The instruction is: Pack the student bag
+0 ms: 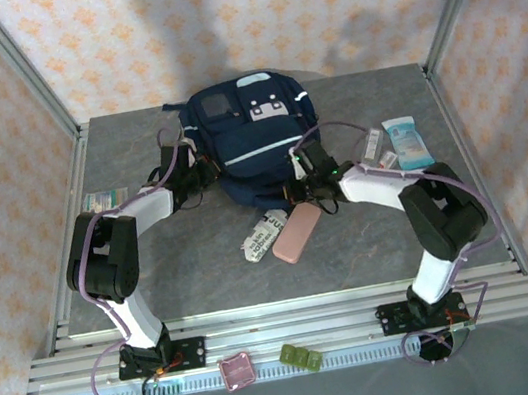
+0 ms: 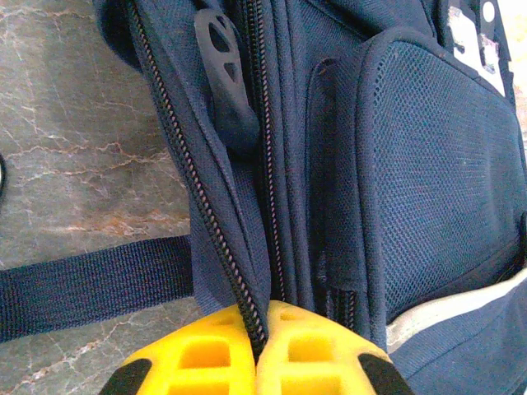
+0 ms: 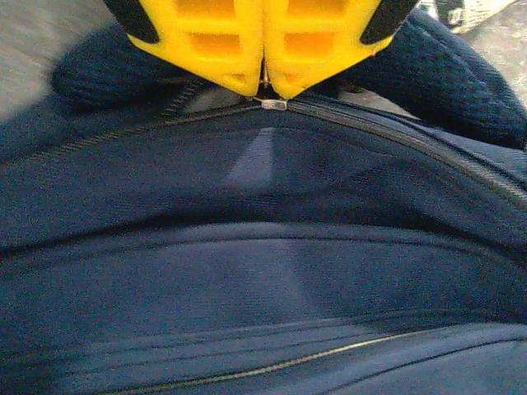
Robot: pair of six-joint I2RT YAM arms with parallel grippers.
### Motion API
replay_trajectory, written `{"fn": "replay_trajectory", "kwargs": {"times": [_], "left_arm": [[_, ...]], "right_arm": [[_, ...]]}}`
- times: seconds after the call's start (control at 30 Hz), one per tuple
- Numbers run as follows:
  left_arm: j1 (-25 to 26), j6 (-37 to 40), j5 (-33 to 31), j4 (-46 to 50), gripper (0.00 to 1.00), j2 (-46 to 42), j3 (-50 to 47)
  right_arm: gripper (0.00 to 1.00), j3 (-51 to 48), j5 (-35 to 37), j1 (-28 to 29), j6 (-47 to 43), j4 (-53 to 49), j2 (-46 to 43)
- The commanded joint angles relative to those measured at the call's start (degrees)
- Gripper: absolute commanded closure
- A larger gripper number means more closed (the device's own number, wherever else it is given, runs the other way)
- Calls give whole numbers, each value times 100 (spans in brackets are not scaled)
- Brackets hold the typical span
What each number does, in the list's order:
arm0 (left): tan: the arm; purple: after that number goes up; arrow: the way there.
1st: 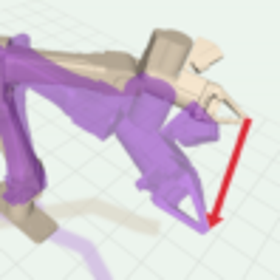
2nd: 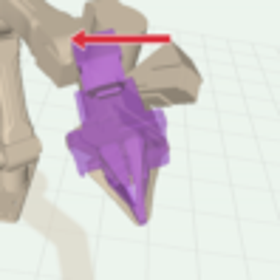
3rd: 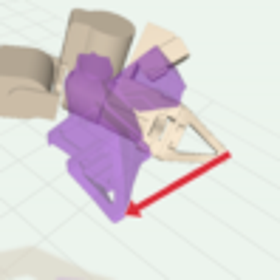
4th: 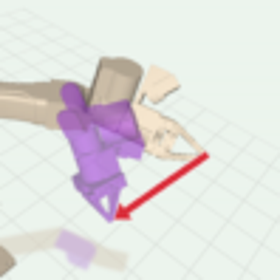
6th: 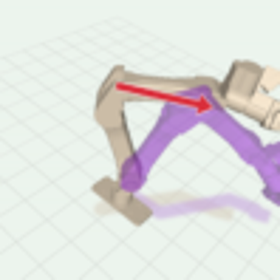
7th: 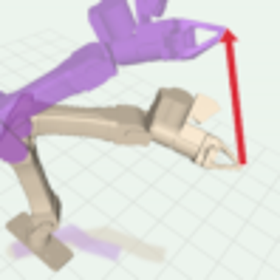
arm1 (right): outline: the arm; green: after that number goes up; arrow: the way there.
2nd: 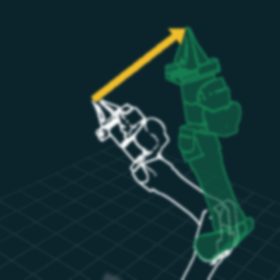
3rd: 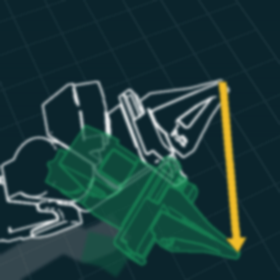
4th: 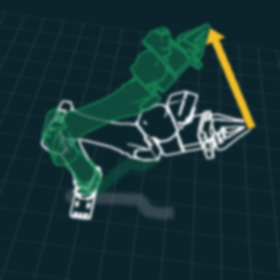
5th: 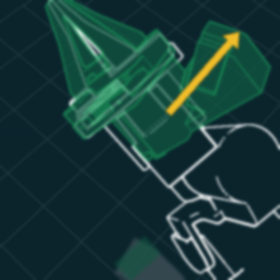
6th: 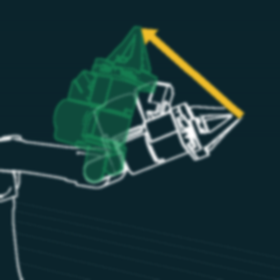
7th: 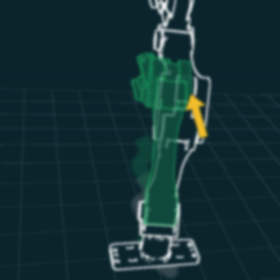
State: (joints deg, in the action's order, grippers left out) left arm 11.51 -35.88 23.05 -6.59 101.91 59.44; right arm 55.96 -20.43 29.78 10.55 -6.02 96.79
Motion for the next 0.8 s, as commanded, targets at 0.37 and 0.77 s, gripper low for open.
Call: {"fn": "replay_trajectory", "kwargs": {"times": [0.37, 0.77], "left_arm": [[18, 445, 345, -356, 100, 92, 842], [-36, -192, 24, -566, 50, -496, 230]], "right_arm": [[100, -645, 273, 357, 355, -574, -1825], [100, -186, -662, 1003, 1855, 1602, -757]]}}
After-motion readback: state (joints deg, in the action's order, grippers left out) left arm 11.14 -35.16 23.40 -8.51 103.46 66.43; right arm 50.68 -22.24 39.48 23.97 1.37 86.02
